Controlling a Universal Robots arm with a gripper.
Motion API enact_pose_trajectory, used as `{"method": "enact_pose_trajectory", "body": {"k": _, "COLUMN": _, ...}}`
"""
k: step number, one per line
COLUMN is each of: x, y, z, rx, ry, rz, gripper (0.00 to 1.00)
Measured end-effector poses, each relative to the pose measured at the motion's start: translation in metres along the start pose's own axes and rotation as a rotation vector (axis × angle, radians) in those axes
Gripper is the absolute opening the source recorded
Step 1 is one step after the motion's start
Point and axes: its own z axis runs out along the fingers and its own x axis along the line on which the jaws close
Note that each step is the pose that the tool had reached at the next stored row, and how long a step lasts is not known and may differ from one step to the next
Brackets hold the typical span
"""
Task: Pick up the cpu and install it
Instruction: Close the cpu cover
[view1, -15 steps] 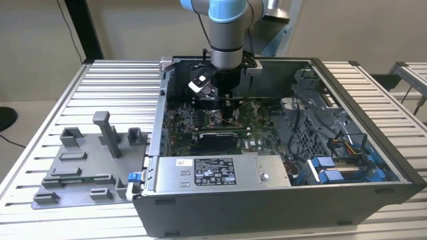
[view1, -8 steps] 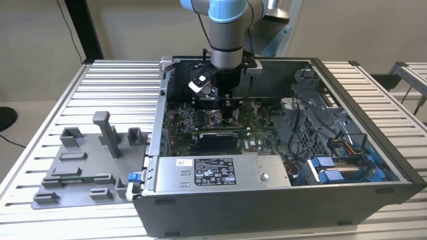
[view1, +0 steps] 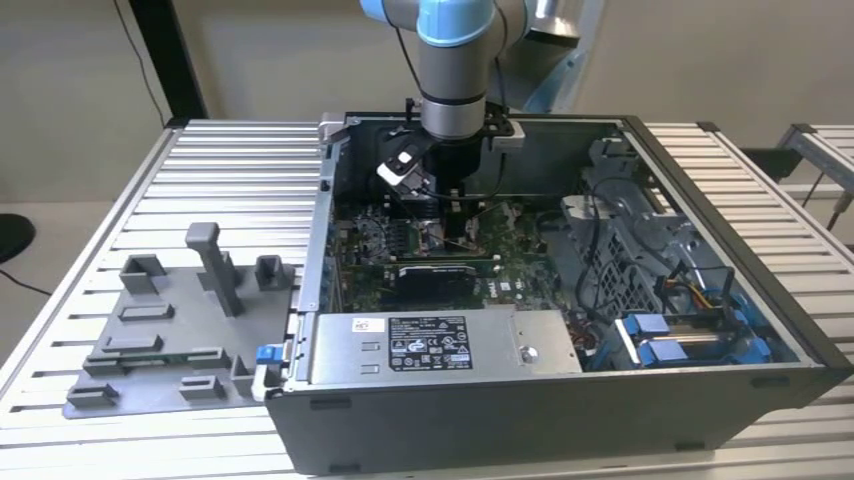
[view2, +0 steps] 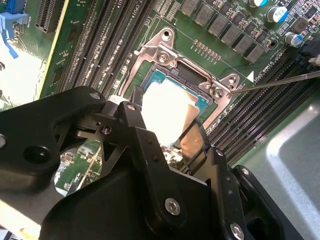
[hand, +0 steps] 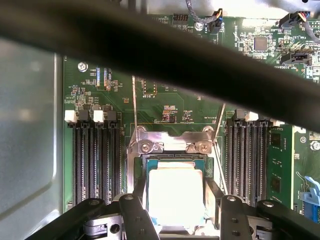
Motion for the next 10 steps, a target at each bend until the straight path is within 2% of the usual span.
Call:
{"method": "enact_pose_trajectory", "body": {"k": 3, "x": -0.0002, "y": -0.0001, "z": -0.0003, "rx": 0.0006, "ry": -0.0008, "rz": 0.0, "gripper": 1.0}}
{"method": "enact_pose_trajectory", "body": {"k": 5, "x": -0.0003, "y": -0.0001, "z": -0.0014, "rx": 0.001, "ry": 0.0008, "rz": 0.0, "gripper": 1.0}}
{"method": "enact_pose_trajectory", "body": {"k": 7, "x": -0.0003, "y": 0.0, "z": -0.0022, "rx": 0.001, "ry": 0.0065, "rz": 0.001, "gripper": 1.0}}
{"method": "enact_pose_trajectory", "body": {"k": 9, "x": -0.0003, "y": 0.0, "z": -0.0023, "rx": 0.0011, "ry": 0.0147, "rz": 0.002, "gripper": 1.0}}
{"method": "enact_pose_trajectory", "body": {"k": 10, "x": -0.0002, "y": 0.0, "z": -0.0023, "rx": 0.001, "ry": 0.0164, "rz": 0.002, "gripper": 1.0}}
